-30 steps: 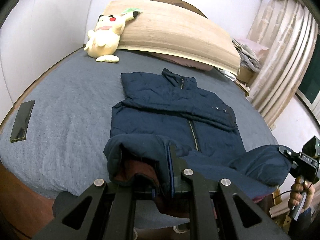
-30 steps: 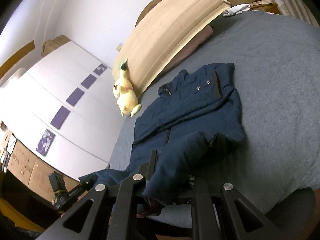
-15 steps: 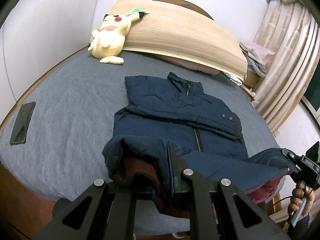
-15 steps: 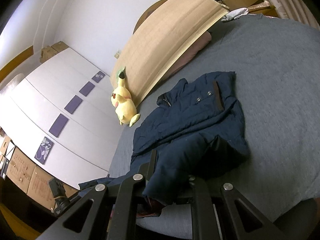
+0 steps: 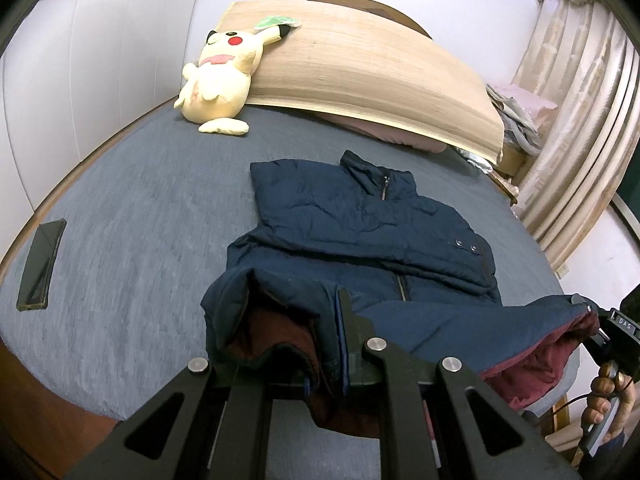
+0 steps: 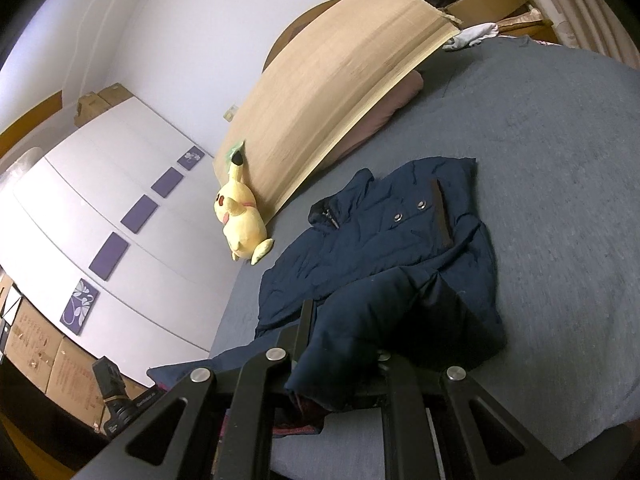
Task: Fold large clothes
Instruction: 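Carry the held hem over the jacket body toward the collar with both grippers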
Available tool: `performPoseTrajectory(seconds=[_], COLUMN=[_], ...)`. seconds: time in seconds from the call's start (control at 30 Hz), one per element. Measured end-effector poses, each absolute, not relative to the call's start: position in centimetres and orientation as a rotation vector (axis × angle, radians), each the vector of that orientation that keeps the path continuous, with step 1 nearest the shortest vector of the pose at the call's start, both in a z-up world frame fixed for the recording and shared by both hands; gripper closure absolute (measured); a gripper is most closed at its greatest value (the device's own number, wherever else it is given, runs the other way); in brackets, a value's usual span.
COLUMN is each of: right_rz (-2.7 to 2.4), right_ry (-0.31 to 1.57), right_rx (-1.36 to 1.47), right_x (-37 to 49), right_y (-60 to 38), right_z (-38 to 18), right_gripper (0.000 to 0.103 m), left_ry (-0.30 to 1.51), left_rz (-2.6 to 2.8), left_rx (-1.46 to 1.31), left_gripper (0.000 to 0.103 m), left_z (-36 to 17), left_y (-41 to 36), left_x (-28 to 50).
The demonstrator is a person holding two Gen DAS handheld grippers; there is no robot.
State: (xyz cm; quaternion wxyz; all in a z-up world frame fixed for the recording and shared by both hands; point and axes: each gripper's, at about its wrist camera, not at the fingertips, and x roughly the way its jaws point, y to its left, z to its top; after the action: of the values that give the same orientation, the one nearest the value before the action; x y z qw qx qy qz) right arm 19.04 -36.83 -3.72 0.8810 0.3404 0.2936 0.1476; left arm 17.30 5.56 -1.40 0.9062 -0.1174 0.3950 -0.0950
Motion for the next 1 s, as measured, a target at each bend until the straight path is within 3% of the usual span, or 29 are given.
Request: performPoseTrajectory(seconds=[1.0], right_rz=[0.217], right_ry=[0.653], right_rx=[0.586], right_x=[22.7], right_y=[-36.5], right_z=[-3.3], right_gripper=[0.091], left_ry=[0.819], left_rz=[-0.155], left_rx=[-0.101], left_gripper=[0.092], left_z=[-1.1], left_y=[3.4], left_x=[22.4])
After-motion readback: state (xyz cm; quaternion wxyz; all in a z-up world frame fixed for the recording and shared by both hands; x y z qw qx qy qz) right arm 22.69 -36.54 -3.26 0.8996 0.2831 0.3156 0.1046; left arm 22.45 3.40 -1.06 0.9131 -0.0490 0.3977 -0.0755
